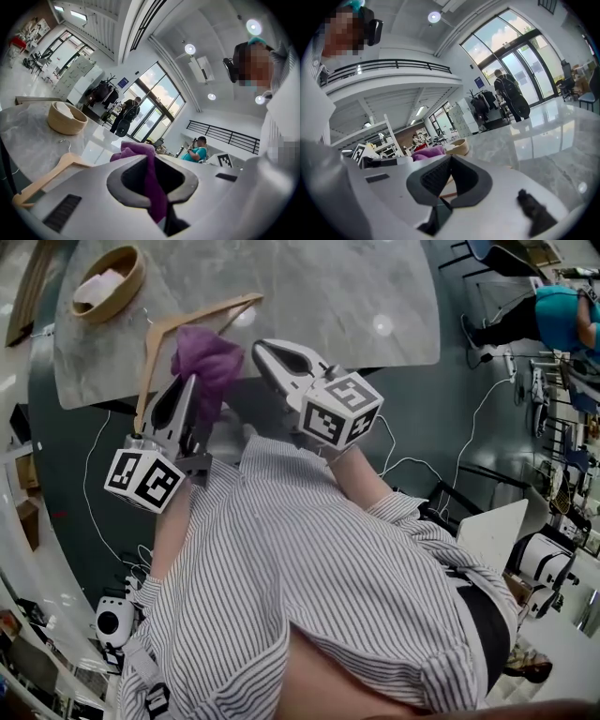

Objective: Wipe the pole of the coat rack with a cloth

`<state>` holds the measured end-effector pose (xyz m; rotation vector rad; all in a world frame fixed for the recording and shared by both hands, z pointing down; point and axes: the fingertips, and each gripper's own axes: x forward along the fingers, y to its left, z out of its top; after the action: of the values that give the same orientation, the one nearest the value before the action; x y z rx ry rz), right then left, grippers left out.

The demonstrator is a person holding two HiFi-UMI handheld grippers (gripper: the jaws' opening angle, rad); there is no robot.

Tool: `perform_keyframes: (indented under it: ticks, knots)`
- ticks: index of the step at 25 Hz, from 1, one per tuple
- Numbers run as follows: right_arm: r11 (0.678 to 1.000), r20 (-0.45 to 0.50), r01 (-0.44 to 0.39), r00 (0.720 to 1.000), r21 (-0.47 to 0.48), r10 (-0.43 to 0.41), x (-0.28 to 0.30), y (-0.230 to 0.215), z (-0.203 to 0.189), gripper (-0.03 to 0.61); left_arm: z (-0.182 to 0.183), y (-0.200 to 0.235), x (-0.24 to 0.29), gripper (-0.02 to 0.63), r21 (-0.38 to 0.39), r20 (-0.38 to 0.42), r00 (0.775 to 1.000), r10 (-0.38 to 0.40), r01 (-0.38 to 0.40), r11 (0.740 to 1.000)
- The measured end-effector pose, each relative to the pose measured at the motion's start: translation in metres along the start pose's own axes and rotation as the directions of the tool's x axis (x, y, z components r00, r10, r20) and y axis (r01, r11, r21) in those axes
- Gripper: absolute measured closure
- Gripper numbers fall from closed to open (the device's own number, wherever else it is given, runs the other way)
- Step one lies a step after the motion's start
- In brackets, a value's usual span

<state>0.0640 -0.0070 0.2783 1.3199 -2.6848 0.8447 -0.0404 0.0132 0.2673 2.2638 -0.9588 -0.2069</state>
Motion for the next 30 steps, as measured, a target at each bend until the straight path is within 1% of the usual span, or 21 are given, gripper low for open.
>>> perform_keyframes:
  ticks: [2, 5, 14, 23, 27, 30]
  knots:
    - [1.000, 0.001, 0.010, 1.000, -0.018, -0.010, 0.009, -0.003, 0.010, 0.565, 0.011, 0.004, 0.009, 0.565, 0.006, -0.003, 1.000, -0.012, 0.012, 1.000]
    - [1.000, 0.012, 0.020, 1.000, -0.013, -0.020, 0.021, -0.009, 0.022, 0.565, 0.023, 0.011, 0.020, 0.564, 0.013, -0.004, 1.000, -0.031, 0.031, 0.999]
    - [0.998, 0.047, 0.068, 0.997, -0.003, -0.068, 0.054, -0.021, 0.042, 0.565, 0.046, 0.035, 0.044, 0.565, 0.021, -0.045, 0.995, -0.083, 0.084, 0.996]
    - [0.991, 0.031, 0.131, 0.991, 0.014, -0.131, 0.069, -0.027, 0.039, 0.565, 0.047, 0.052, 0.055, 0.565, -0.002, -0.098, 0.988, -0.118, 0.118, 0.993]
    - [0.989, 0.011, 0.147, 0.989, 0.019, -0.147, 0.070, -0.036, 0.034, 0.565, 0.042, 0.055, 0.061, 0.565, -0.012, -0.113, 0.988, -0.110, 0.109, 0.994]
    - [0.990, 0.008, 0.137, 0.990, 0.016, -0.137, 0.073, -0.042, 0.039, 0.565, 0.039, 0.060, 0.066, 0.565, -0.010, -0.124, 0.989, -0.084, 0.084, 0.996]
